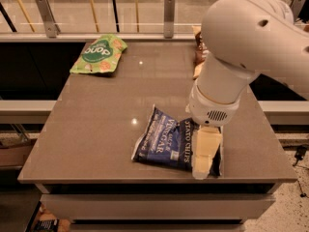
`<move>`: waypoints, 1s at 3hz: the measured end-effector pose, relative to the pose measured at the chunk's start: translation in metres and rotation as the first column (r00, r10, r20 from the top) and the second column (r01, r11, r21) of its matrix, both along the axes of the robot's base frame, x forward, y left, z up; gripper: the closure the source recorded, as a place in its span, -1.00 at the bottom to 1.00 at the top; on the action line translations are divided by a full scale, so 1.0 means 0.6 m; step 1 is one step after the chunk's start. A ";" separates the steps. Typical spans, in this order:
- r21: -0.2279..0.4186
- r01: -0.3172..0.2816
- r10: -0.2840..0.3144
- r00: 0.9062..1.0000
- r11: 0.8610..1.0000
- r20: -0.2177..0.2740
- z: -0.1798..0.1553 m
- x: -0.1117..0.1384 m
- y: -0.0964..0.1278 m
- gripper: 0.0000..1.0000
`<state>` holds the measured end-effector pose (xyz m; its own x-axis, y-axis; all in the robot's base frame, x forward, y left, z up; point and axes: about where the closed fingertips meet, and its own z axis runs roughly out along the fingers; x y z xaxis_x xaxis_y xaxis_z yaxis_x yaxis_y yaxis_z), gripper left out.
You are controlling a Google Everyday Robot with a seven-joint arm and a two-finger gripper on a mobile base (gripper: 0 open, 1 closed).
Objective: Move blue chip bag near green rice chip bag
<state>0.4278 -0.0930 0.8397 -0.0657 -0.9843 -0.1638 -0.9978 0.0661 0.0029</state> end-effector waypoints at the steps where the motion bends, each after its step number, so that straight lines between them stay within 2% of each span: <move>1: 0.002 0.001 -0.001 1.000 1.000 -0.004 -0.018 -0.007 0.016 -1.00; 2: 0.001 0.000 0.000 1.000 1.000 -0.003 -0.018 -0.007 0.016 -0.62; 3: 0.001 -0.001 0.001 1.000 1.000 -0.003 -0.018 -0.008 0.017 -0.15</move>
Offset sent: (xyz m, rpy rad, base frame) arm -0.0039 0.0085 -0.0092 0.0017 0.0035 -0.0007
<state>0.4232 -0.0829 0.8287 -0.0650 -0.9842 -0.1645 -0.9979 0.0649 0.0057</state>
